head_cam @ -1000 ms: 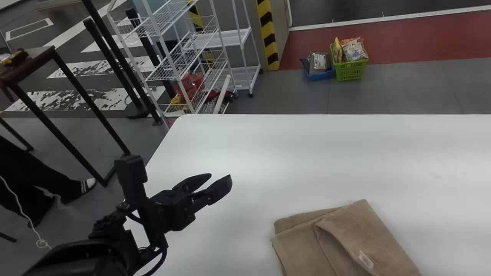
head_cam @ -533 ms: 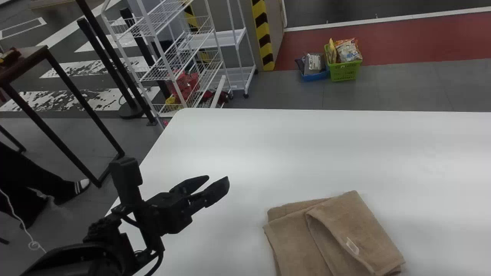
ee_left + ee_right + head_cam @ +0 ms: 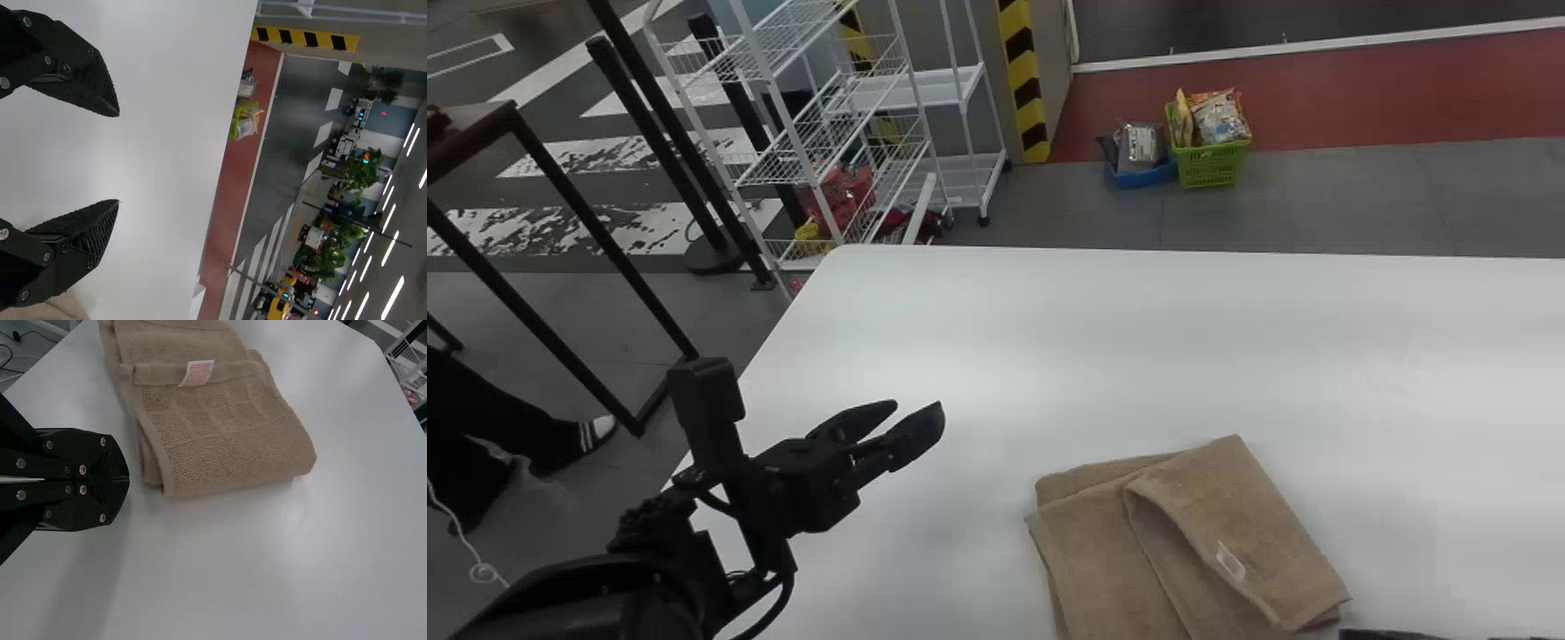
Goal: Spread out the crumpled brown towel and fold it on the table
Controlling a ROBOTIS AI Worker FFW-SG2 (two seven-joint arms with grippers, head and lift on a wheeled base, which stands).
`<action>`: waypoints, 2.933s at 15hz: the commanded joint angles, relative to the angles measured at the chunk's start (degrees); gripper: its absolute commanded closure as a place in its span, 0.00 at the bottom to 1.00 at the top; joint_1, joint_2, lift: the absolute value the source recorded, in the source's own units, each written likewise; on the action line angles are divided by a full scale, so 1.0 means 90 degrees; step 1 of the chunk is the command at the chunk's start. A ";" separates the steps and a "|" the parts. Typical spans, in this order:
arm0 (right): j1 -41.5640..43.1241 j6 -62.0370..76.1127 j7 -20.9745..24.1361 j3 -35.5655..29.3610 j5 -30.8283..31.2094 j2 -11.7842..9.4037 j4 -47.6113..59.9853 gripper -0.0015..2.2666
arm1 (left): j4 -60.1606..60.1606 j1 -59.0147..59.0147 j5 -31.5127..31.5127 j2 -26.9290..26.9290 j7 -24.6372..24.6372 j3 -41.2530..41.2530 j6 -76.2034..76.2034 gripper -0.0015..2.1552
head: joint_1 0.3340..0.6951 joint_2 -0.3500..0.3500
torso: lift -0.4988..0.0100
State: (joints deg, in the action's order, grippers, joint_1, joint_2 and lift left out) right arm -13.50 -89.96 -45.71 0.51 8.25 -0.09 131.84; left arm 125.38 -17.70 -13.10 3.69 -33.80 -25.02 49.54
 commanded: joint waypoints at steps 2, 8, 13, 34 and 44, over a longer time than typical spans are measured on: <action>0.0182 -0.0013 0.0040 -0.0027 -0.0106 0.0016 -0.0137 0.57 | -0.0064 0.0092 0.0069 0.0000 0.0034 0.0104 0.0019 0.21 | 1.00 0.92 | 0.73; 0.0289 -0.0013 0.0284 0.0139 -0.0379 0.0016 -0.0146 0.57 | -0.0122 0.0151 0.0118 0.0000 0.0064 0.0231 0.0019 0.21 | 1.00 0.91 | 0.73; 0.0562 -0.0013 0.0635 0.0120 -0.0389 0.0016 -0.0605 0.57 | -0.0122 0.0131 0.0127 0.0000 0.0034 0.0231 0.0039 0.21 | 1.00 0.91 | 0.73; -0.0092 0.4883 0.0772 -0.2127 -0.1883 0.0016 -0.0195 0.57 | 0.0112 -0.0103 -0.0263 -0.0019 -0.0268 0.0544 0.1464 0.58 | 1.00 0.60 | 0.73; -0.2123 0.6680 0.0421 -0.2293 -0.1424 0.0016 -0.0283 0.57 | 0.0063 -0.0260 -0.0527 -0.0117 -0.0317 0.0231 0.1191 0.58 | 1.00 0.39 | 0.73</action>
State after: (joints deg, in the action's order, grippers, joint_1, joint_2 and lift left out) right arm -29.70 -30.21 -41.99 -22.82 -6.13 -0.09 127.99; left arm 125.64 -19.09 -16.79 2.89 -36.47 -21.60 60.91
